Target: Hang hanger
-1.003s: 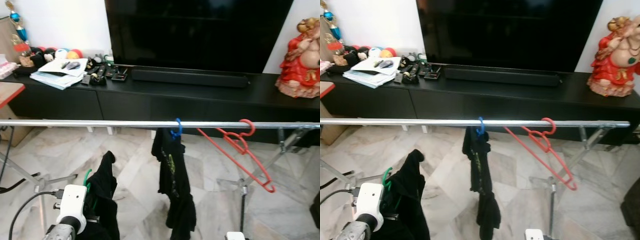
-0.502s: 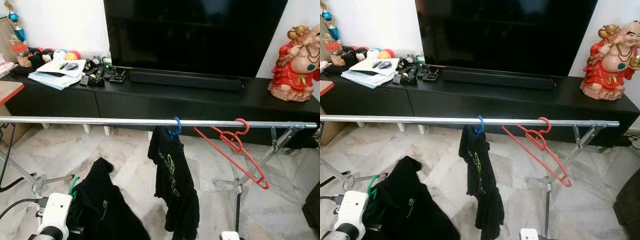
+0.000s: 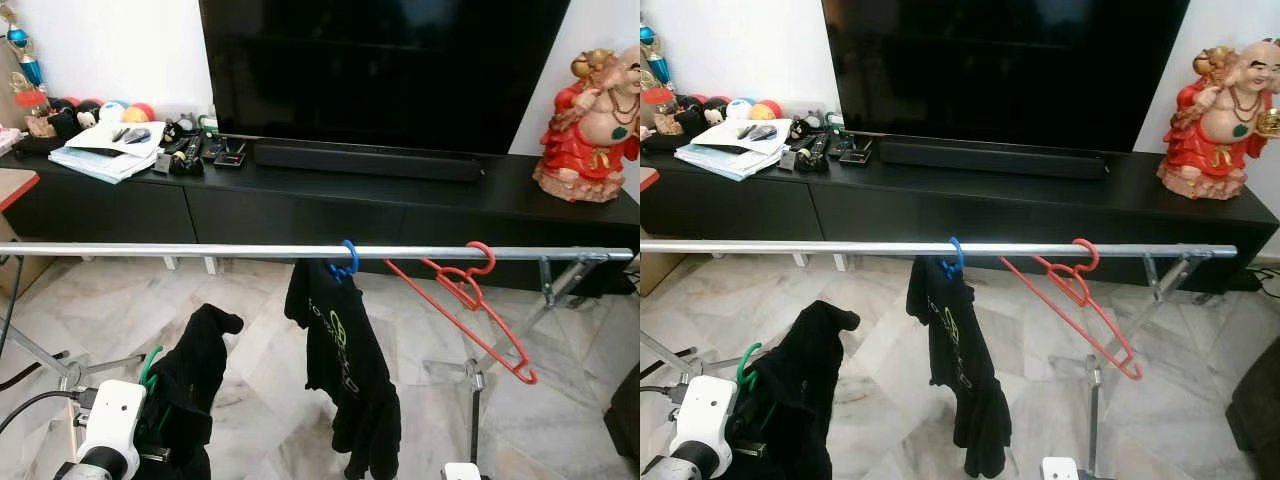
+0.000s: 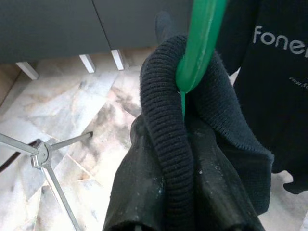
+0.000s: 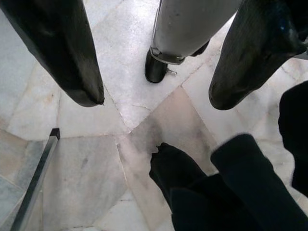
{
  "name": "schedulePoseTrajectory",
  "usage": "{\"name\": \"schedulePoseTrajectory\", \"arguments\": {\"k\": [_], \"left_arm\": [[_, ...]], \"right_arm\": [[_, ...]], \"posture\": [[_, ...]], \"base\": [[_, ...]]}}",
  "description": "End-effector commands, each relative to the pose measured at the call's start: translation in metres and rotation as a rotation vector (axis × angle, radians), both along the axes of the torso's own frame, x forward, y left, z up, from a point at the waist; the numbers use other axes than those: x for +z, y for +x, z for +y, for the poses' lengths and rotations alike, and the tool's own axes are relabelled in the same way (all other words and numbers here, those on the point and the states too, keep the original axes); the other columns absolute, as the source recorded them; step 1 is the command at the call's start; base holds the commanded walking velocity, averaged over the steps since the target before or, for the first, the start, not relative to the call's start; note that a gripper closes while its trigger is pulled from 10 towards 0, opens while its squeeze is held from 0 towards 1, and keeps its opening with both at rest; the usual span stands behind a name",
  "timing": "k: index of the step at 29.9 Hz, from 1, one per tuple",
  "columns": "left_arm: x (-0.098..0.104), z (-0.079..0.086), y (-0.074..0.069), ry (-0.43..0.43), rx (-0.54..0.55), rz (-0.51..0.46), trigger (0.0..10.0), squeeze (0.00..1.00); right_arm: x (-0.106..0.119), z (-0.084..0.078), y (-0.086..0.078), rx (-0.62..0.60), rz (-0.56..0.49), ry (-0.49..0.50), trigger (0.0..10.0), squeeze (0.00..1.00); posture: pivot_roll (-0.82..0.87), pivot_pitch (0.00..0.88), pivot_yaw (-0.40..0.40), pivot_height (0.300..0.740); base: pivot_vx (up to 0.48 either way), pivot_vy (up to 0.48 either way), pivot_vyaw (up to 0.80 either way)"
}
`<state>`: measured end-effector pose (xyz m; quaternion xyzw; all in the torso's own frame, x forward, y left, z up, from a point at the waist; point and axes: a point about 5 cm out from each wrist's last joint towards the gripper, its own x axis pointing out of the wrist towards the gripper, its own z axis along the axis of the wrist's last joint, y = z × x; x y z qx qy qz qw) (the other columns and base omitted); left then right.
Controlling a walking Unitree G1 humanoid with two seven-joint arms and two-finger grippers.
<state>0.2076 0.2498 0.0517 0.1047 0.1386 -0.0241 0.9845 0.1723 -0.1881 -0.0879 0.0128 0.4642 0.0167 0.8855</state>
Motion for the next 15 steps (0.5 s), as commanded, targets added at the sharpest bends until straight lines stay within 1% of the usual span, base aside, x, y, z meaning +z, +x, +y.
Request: {"name": "schedulePoseTrajectory", "arguments": {"k": [1, 7, 10, 11, 12, 14, 15], "left_arm": [[0.0093, 0.0028, 0.0032, 0.015, -0.008, -0.046, 10.0, 0.0], [0.0073, -0.0034, 0.0055, 0.01, -0.032, -0.044, 10.0, 0.0], [0.0072, -0.0035, 0.006, 0.007, -0.033, -0.046, 10.0, 0.0], [0.0075, -0.0037, 0.0061, 0.004, -0.037, -0.05, 10.0, 0.0], [0.008, -0.0042, 0.006, -0.001, -0.04, -0.054, 10.0, 0.0], [0.0079, -0.0043, 0.0059, -0.001, -0.041, -0.054, 10.0, 0.0], [0.0074, -0.0047, 0.0055, 0.002, -0.044, -0.052, 10.0, 0.0]], "right_arm": [[0.0002, 0.001, 0.001, 0.0, 0.001, 0.002, 10.0, 0.0], [-0.0002, 0.0023, 0.0003, 0.0, 0.002, 0.004, 10.0, 0.0], [-0.0002, 0.0028, 0.0002, -0.002, -0.001, 0.008, 10.0, 0.0], [-0.0001, 0.0029, 0.0003, -0.012, -0.006, 0.014, 10.0, 0.0], [-0.0001, 0.0023, 0.0002, -0.047, -0.011, 0.026, 10.0, 0.0], [-0.0001, 0.0021, 0.0001, -0.05, -0.011, 0.026, 10.0, 0.0], [-0.0004, 0.0024, -0.0005, -0.037, -0.009, 0.023, 10.0, 0.0]], "posture": [[0.06, 0.051, -0.021, 0.74], [0.05, 0.04, -0.019, 0.74], [0.05, 0.035, -0.02, 0.74], [0.05, 0.033, -0.019, 0.74], [0.05, 0.032, -0.02, 0.74], [0.05, 0.029, -0.019, 0.74], [0.05, 0.027, -0.02, 0.74]], "base": [[0.345, 0.0, 0.0], [0.364, 0.0, 0.0], [0.365, 0.0, 0.0], [0.368, 0.0, 0.0], [0.345, 0.0, 0.0], [0.319, 0.0, 0.0], [0.0, 0.0, 0.0]]}}
